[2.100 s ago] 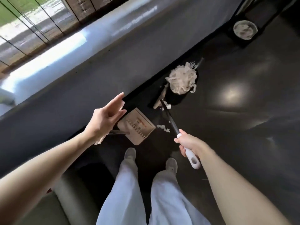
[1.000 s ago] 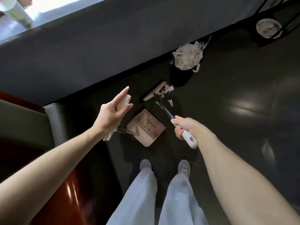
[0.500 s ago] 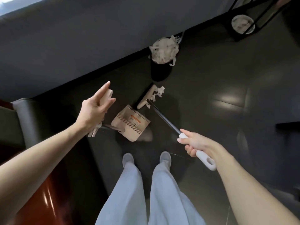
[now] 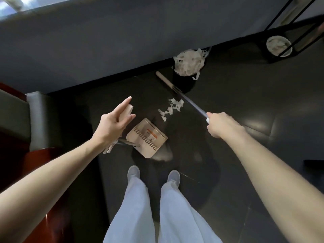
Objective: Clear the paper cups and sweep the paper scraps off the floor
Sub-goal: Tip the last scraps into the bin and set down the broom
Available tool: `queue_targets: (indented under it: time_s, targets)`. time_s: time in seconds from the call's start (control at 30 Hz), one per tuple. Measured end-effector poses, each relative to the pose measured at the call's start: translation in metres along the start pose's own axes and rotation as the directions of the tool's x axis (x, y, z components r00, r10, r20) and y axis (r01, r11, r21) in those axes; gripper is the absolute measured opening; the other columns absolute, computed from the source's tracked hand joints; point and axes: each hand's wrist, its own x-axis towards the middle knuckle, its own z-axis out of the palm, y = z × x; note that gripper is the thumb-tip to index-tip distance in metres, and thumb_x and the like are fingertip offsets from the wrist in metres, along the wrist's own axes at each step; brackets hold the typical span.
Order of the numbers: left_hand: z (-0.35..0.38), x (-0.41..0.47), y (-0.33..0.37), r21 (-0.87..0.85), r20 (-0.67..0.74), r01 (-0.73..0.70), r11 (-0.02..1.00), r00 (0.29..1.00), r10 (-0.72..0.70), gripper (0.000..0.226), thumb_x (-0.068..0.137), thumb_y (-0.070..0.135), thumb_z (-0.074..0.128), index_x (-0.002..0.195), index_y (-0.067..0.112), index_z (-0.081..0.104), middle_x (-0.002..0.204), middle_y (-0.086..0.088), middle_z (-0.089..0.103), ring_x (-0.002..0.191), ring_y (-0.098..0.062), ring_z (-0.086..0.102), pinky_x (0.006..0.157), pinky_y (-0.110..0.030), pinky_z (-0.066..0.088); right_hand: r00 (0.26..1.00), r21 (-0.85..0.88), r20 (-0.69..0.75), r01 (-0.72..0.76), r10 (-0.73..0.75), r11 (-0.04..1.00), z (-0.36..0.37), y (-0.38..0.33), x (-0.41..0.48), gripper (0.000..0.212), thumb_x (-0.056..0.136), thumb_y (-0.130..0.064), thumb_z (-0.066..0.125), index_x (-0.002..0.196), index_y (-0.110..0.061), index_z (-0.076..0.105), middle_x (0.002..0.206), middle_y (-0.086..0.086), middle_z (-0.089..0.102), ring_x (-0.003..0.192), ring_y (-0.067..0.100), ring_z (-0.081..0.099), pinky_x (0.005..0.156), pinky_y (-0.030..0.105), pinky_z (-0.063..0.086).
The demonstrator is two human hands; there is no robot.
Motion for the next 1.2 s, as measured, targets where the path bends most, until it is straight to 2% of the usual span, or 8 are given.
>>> queue_targets:
  time_s: [0.1, 0.23, 0.37, 0.5, 0.6, 0.9, 1.03, 1.2]
  targets:
    - [0.007, -0.006, -0.002, -0.009, -0.040, 0.022, 1.000, 0.999, -0.022, 0.054, 0.092, 0.032, 0.062, 0.133, 0.055, 0.037, 0.088, 0.001, 0.062, 0.062, -0.021, 0.056, 0.050, -0.013, 0.048, 0.998, 0.107, 0.041, -0.046, 0.042, 0.993, 0.008, 0.015, 0.029, 0.056, 0.095, -0.010, 0.041, 0.147, -0.028, 0.033, 0.110, 0.012, 0.055, 0.086, 0.028, 0.063, 0.064, 0.032, 0.051]
    - [0.015, -0.011, -0.005, -0.032, -0.105, 0.045, 0.998, 0.993, -0.048, 0.055, 0.092, 0.032, 0.062, 0.135, 0.054, 0.037, 0.095, -0.005, 0.064, 0.061, -0.020, 0.056, 0.051, -0.017, 0.051, 0.928, 0.489, 0.367, -0.248, 0.061, 0.836, 0.035, 0.030, 0.055, 0.057, 0.100, -0.019, 0.044, 0.151, -0.035, 0.022, 0.078, 0.006, 0.051, 0.054, 0.011, 0.045, 0.041, 0.021, 0.037]
    - [0.017, -0.012, -0.015, -0.040, -0.164, 0.071, 0.997, 0.984, -0.076, 0.056, 0.091, 0.034, 0.061, 0.138, 0.052, 0.036, 0.108, -0.007, 0.062, 0.062, -0.015, 0.057, 0.048, -0.018, 0.051, 0.899, 0.429, 0.436, -0.169, -0.039, 0.887, 0.048, 0.027, 0.049, 0.078, 0.095, -0.040, 0.057, 0.153, -0.036, 0.005, 0.060, 0.006, 0.045, 0.044, 0.013, 0.041, 0.043, 0.021, 0.039]
    - [0.019, -0.019, -0.023, -0.076, -0.154, 0.092, 0.993, 0.983, -0.103, 0.057, 0.092, 0.034, 0.061, 0.141, 0.048, 0.037, 0.114, -0.012, 0.061, 0.061, -0.013, 0.055, 0.045, -0.017, 0.048, 0.874, 0.549, 0.485, -0.267, -0.042, 0.792, 0.075, 0.025, 0.040, 0.081, 0.093, -0.014, 0.061, 0.152, -0.041, 0.012, 0.058, 0.004, 0.042, 0.047, 0.013, 0.037, 0.046, 0.026, 0.038]
    - [0.020, -0.018, -0.020, -0.096, -0.139, 0.078, 0.992, 0.986, -0.090, 0.057, 0.091, 0.033, 0.062, 0.141, 0.049, 0.037, 0.118, -0.008, 0.059, 0.061, -0.013, 0.056, 0.046, -0.019, 0.050, 0.900, 0.532, 0.435, -0.267, 0.012, 0.803, 0.062, 0.032, 0.038, 0.076, 0.095, -0.005, 0.055, 0.152, -0.040, 0.018, 0.059, 0.005, 0.042, 0.049, 0.014, 0.037, 0.045, 0.026, 0.035]
    - [0.014, -0.017, -0.023, -0.085, -0.120, 0.027, 0.996, 0.992, -0.037, 0.057, 0.092, 0.030, 0.062, 0.143, 0.041, 0.039, 0.125, -0.008, 0.059, 0.069, -0.011, 0.057, 0.049, -0.012, 0.047, 0.953, 0.141, 0.298, -0.111, 0.064, 0.984, 0.042, 0.027, 0.020, 0.076, 0.096, -0.015, 0.052, 0.155, -0.028, 0.005, 0.074, 0.008, 0.056, 0.075, 0.028, 0.056, 0.078, 0.037, 0.052]
    - [0.010, 0.002, -0.021, -0.103, -0.129, 0.034, 0.994, 0.990, -0.048, 0.056, 0.092, 0.032, 0.062, 0.143, 0.043, 0.040, 0.119, -0.015, 0.061, 0.060, -0.011, 0.054, 0.044, -0.014, 0.044, 0.917, 0.382, 0.397, -0.206, 0.041, 0.901, 0.057, 0.014, 0.025, 0.077, 0.095, -0.009, 0.053, 0.154, -0.032, 0.010, 0.066, 0.010, 0.053, 0.052, 0.020, 0.047, 0.057, 0.032, 0.043]
    - [0.011, 0.033, -0.012, -0.125, -0.118, 0.027, 0.992, 0.992, -0.041, 0.053, 0.093, 0.032, 0.062, 0.141, 0.043, 0.042, 0.114, -0.019, 0.061, 0.050, -0.009, 0.050, 0.041, -0.016, 0.043, 0.875, 0.505, 0.483, -0.249, -0.033, 0.826, 0.073, 0.000, 0.012, 0.076, 0.096, -0.004, 0.051, 0.152, -0.040, 0.014, 0.062, 0.006, 0.048, 0.045, 0.012, 0.039, 0.042, 0.023, 0.039]
